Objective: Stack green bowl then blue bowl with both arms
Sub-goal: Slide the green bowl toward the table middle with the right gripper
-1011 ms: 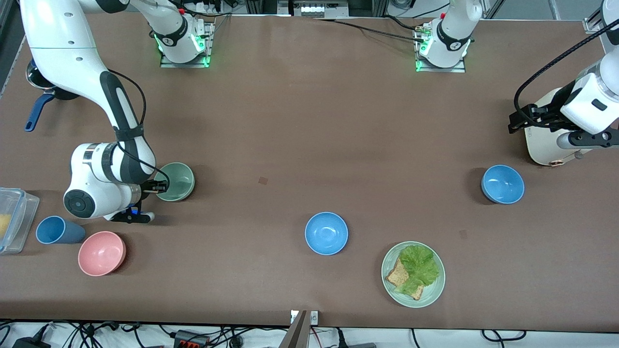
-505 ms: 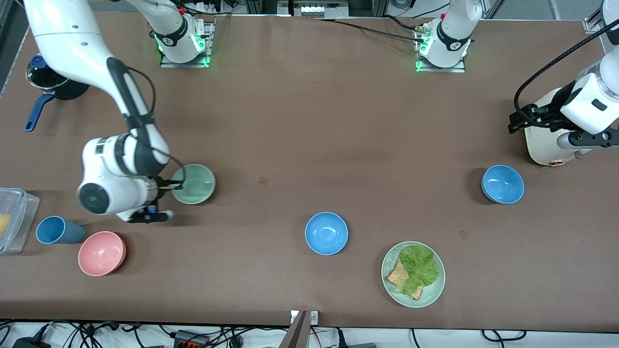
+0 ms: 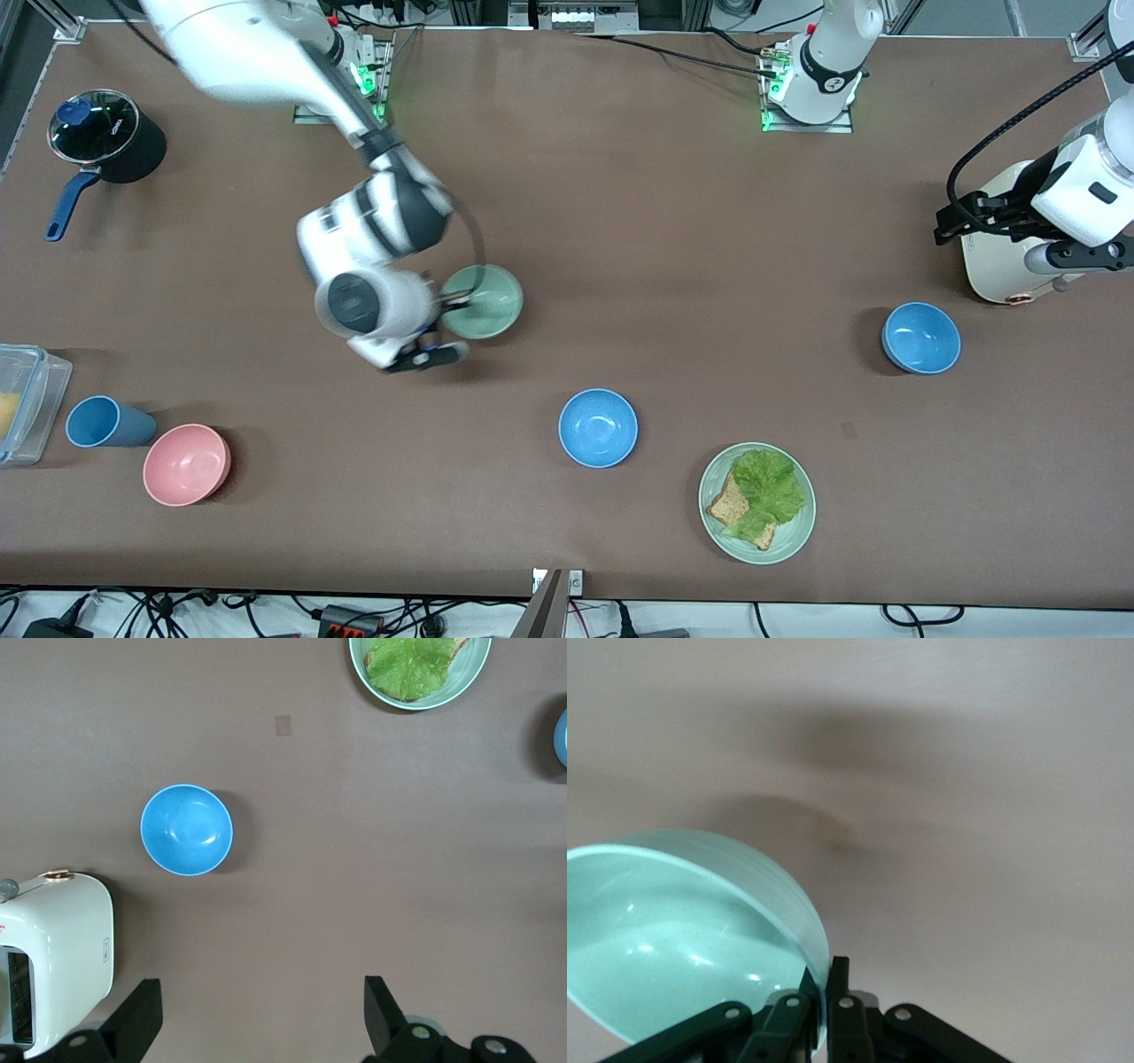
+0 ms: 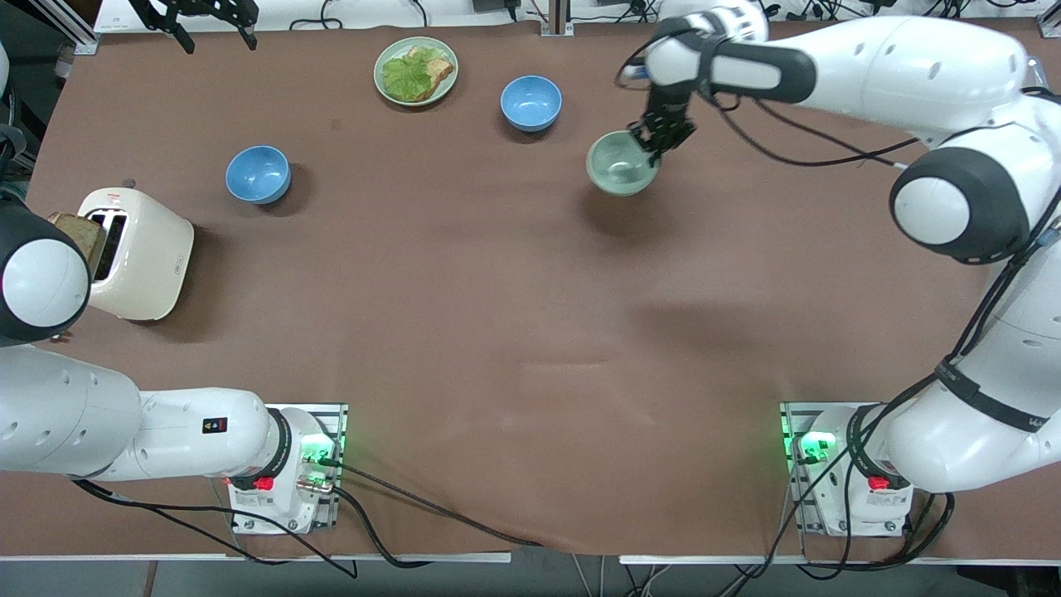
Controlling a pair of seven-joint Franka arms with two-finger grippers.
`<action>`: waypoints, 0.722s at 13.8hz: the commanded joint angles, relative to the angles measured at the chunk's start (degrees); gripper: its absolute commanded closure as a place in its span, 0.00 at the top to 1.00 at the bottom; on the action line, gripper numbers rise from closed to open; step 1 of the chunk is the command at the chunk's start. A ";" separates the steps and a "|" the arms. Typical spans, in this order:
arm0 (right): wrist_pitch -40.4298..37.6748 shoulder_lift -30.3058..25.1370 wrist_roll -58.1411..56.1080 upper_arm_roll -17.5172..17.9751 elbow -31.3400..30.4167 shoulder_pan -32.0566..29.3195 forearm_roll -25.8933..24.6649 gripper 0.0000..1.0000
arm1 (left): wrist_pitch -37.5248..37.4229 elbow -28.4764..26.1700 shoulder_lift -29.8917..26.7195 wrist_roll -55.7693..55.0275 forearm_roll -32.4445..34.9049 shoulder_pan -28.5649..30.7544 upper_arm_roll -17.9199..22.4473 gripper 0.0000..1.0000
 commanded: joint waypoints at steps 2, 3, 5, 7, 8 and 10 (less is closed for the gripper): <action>5.15 3.38 5.92 -0.18 1.05 6.32 5.41 0.00 | -0.37 1.28 0.73 1.26 -0.75 0.98 -0.09 1.00; 7.08 4.26 7.49 -0.45 1.05 8.00 5.08 0.00 | -0.37 1.37 0.73 1.08 -0.75 0.99 0.00 1.00; 8.33 5.23 7.33 -0.62 0.79 7.76 4.02 0.00 | -0.19 1.37 0.82 0.82 -0.84 1.86 0.00 1.00; 7.54 5.32 7.86 -0.62 -0.17 7.84 4.11 0.00 | -0.01 1.28 1.87 0.64 -1.71 3.00 0.00 1.00; 7.19 5.32 8.21 -0.62 -0.88 8.01 4.11 0.00 | 0.07 1.37 2.14 1.25 -3.11 4.49 0.00 1.00; 7.28 5.41 8.65 -0.62 -1.15 8.54 4.20 0.00 | 0.42 1.28 3.71 1.26 -4.70 6.08 -0.09 1.00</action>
